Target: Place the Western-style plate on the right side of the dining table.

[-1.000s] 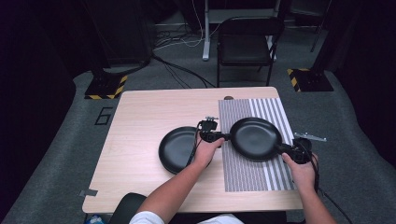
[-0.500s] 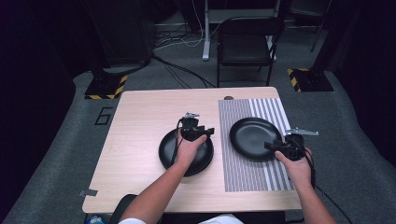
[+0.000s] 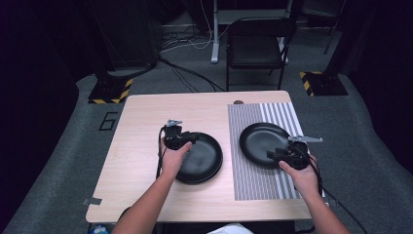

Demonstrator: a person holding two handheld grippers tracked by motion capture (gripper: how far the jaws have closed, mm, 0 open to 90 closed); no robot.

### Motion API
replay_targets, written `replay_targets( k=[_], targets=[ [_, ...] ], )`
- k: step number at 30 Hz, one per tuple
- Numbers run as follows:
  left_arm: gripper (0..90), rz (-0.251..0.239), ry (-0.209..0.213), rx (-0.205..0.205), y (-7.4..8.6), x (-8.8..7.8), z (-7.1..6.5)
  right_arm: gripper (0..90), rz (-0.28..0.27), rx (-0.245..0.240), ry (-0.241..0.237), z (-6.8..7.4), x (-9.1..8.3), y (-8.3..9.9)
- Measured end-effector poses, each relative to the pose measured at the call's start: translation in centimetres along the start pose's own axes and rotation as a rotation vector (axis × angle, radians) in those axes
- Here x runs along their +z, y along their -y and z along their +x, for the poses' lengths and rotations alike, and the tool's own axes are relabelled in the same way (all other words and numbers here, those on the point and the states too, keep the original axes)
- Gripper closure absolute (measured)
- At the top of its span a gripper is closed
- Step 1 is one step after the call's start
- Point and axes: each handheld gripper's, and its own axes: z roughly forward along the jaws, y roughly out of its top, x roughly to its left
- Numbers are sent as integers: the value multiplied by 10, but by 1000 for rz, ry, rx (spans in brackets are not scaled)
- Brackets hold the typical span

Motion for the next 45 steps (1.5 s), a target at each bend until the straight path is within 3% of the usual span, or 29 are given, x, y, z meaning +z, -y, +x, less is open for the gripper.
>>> replay_targets(
  k=[8, 12, 17, 22, 26, 30, 35, 39, 45],
  targets=[
    [473, -4, -57, 29, 5, -18, 22, 513, -3, -73, -32, 16, 2, 3],
    [474, -7, -78, 23, 10, -27, 33, 512, 1, -87, -65, 24, 5, 4],
    [467, 0, -106, 11, 20, -30, 45, 501, 2, -104, -92, 34, 10, 9],
    [456, 17, -139, 35, 26, -32, 52, 491, 22, -134, -95, 41, 18, 19],
    [456, 6, -133, 17, 29, -36, 58, 513, 46, -196, -111, 47, 24, 25],
    [458, -1, -174, 26, 31, -39, 65, 504, 62, -291, -150, 57, 29, 32],
    [456, 0, -222, 40, 34, -45, 75, 483, 65, -336, -192, 67, 34, 41],
    [454, 21, -234, 28, 36, -46, 84, 474, 90, -383, -211, 72, 40, 45],
    [461, 47, -247, 26, 42, -43, 99, 473, 97, -411, -236, 78, 49, 51]
  ],
)
